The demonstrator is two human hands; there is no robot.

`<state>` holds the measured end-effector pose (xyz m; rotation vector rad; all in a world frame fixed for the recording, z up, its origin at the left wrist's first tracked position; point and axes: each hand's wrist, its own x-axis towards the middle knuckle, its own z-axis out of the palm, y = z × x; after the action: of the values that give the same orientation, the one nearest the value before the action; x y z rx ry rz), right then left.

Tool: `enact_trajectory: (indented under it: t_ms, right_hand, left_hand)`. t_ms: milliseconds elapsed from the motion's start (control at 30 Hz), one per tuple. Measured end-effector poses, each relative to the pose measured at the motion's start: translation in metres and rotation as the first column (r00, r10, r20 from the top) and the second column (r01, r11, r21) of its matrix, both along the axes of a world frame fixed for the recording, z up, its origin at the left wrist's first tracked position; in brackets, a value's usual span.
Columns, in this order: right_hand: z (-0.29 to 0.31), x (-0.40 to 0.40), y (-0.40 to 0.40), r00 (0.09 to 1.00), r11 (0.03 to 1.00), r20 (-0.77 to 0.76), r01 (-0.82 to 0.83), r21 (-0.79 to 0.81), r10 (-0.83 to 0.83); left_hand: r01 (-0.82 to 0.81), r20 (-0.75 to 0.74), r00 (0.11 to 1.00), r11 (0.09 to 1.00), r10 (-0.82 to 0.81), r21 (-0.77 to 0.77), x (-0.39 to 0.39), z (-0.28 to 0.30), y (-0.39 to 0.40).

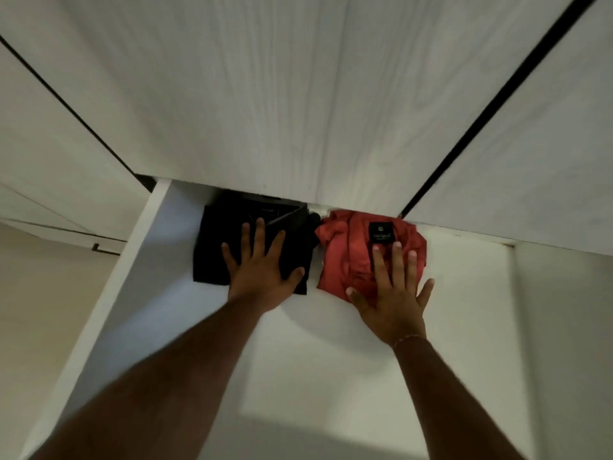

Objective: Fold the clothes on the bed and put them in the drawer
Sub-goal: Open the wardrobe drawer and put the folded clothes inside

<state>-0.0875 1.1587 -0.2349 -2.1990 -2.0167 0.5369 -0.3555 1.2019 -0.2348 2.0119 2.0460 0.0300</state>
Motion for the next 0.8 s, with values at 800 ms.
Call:
enact_trajectory:
  t_ms: [800]
  right_hand:
    - [0.209,0.178,-0.728,-0.175,-0.289,-0.552,0.949,0.125,-0.815]
  left_hand:
    - [0.961,0.918,0.144,0.274,-0.368,-0.041,0.419,0.27,-0.575]
